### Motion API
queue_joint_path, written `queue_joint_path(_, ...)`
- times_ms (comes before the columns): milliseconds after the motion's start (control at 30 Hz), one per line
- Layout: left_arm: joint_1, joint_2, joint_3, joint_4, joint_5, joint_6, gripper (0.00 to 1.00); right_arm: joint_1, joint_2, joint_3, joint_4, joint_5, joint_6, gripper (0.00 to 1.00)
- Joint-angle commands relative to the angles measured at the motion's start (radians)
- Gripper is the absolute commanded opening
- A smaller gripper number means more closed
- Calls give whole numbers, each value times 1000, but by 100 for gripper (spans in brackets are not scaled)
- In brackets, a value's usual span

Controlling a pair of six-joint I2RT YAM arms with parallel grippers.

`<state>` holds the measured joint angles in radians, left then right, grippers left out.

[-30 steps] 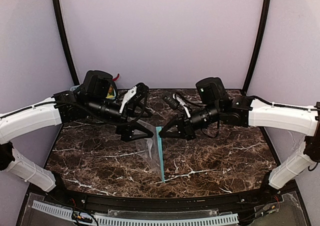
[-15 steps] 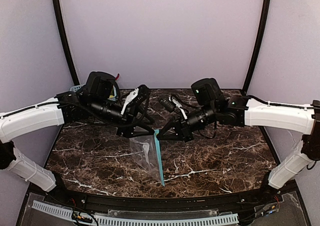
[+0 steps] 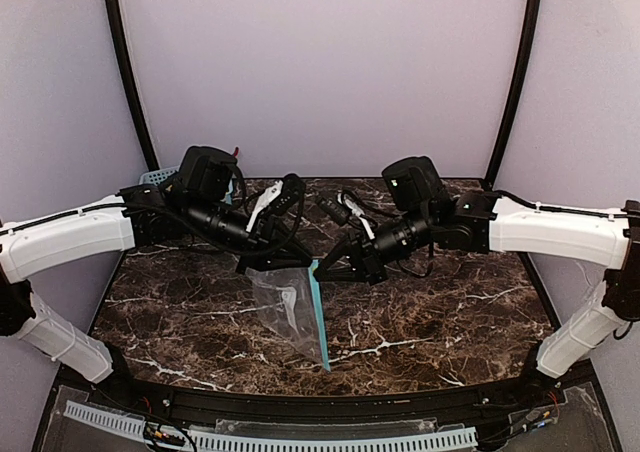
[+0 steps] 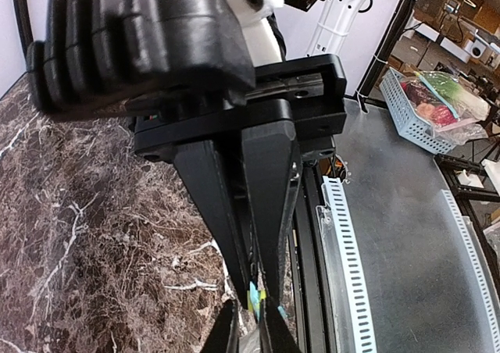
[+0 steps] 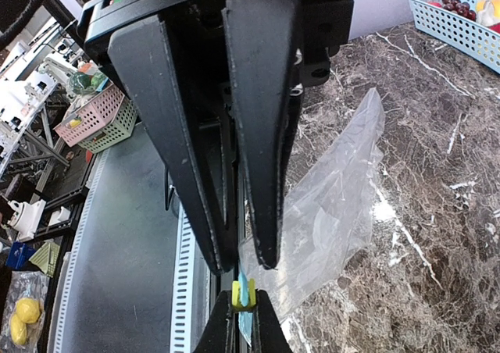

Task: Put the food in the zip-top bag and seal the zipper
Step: Hold the zipper food storage bag at the center of the board.

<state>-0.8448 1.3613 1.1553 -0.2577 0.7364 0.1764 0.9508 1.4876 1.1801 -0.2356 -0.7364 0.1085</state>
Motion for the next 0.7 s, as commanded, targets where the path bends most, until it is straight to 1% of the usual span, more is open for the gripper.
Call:
queue_joint_path(0, -2, 4, -13, 4, 38, -4, 8, 12, -3, 18, 7, 21, -15, 0)
queue_joint_path(33, -3, 3, -13, 4, 39, -4, 4, 12, -5, 18, 7, 24, -15, 0)
queue_joint_path(100, -3, 1, -12, 2, 45, -4, 1, 13, -6, 16, 7, 28, -16, 0)
queue_joint_path(400, -3, -2, -14, 2, 53, -3, 1, 12, -19, 4, 9, 49, -15, 0)
queue_joint_path(667, -2, -42, -43, 50, -27, -21, 1, 12, -18, -15, 8, 52, -6, 0)
